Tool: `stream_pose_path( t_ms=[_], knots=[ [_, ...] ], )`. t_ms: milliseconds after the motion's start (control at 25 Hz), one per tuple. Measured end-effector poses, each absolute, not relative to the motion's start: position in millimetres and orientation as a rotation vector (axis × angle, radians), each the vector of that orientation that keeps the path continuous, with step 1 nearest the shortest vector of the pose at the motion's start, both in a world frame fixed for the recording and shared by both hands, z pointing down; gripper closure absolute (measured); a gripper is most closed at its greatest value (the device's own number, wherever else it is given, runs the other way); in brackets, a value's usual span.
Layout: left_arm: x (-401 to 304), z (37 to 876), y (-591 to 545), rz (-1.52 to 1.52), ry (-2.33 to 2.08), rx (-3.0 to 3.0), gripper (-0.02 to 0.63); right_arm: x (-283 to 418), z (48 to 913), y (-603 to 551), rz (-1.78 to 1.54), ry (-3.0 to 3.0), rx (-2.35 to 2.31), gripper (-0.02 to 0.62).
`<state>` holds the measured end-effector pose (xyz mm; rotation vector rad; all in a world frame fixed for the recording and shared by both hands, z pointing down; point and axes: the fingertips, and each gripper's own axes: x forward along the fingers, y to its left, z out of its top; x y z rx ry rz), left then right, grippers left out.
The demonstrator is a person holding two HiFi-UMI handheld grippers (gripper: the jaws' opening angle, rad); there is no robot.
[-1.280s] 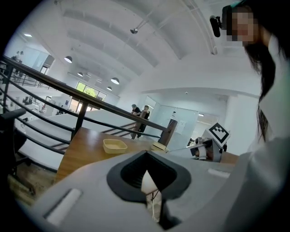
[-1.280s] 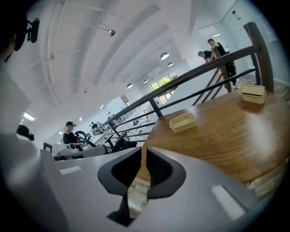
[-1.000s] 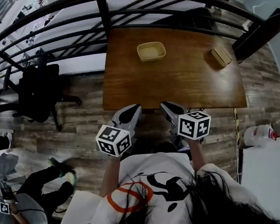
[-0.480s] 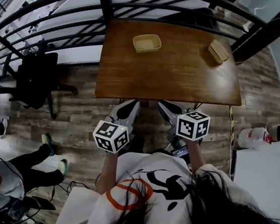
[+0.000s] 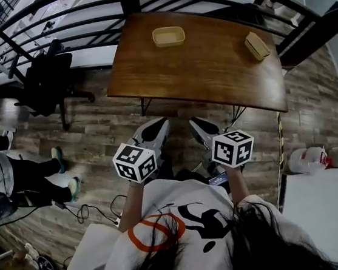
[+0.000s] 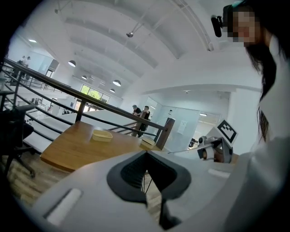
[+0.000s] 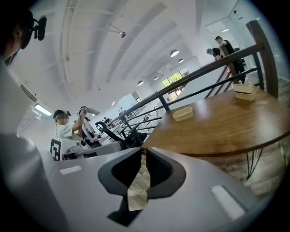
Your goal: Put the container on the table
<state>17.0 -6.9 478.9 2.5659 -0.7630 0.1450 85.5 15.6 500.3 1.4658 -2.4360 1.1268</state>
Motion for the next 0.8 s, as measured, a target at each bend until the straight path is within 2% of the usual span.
stream_pose_path(
  t_ms=[440, 800],
  knots=[
    [30.6, 485.9, 88.4, 0.151, -0.814, 2.555, 0.606, 88.7, 502.0, 99.4, 1.08, -2.496, 1.383, 0.56],
    [38.4, 489.4, 116.9, 0.16, -0.814, 2.56, 0.606, 95.9, 510.6, 123.4, 1.014, -2.466, 1.369, 0.567]
  ],
)
